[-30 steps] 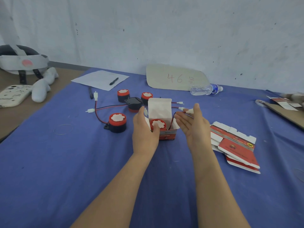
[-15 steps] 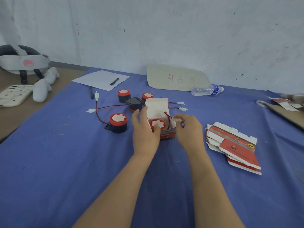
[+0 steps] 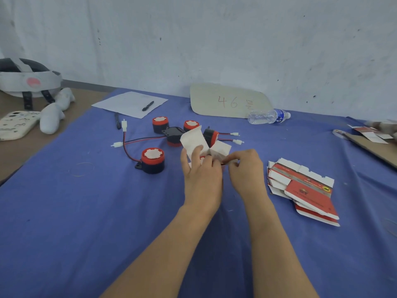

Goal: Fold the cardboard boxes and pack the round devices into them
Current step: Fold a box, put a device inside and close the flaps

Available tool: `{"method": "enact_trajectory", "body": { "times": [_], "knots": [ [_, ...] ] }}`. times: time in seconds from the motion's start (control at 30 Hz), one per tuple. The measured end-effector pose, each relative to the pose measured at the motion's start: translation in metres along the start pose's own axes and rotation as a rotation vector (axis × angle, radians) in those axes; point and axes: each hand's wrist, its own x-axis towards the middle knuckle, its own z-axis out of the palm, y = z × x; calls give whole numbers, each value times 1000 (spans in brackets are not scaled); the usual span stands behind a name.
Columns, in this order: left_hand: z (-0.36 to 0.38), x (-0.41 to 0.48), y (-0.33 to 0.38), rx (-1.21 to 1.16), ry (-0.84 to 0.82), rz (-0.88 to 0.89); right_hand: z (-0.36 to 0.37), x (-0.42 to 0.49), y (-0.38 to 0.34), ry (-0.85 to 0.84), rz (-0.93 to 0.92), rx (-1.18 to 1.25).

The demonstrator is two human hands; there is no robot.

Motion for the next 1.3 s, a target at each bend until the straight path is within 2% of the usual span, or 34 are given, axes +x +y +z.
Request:
{"method": "enact_trajectory", "body": {
  "times": [0.1,0.27,0.4,0.57,0.7,0.9,1.03,1.17,1.3],
  "knots": [
    [-4,-1,3,37,-13,-14,2,-1,1,57,23,27],
    [-1,-2,0,26,-30,-29,5,1,5,59,89,78],
    [0,-1,1,22,-19,-11,8,1,3,123,158,356],
    [1,1,4,63,-55,0,18,3,4,192,351,754],
    [-3,4,-2,45,-43,-22,14,6,8,340,356,923],
    [-16,9,-18,26,-68,-119,12,5,9,451,170,621],
    [-19,8,-13,40,-66,-119,17,1,3,378,15,463],
    [-8,5,5,-134,-67,-78,20,-2,0,330,-78,411],
    [6,3,7,-28,-137,-49,22,-1,1,278,-122,322]
  ]
}}
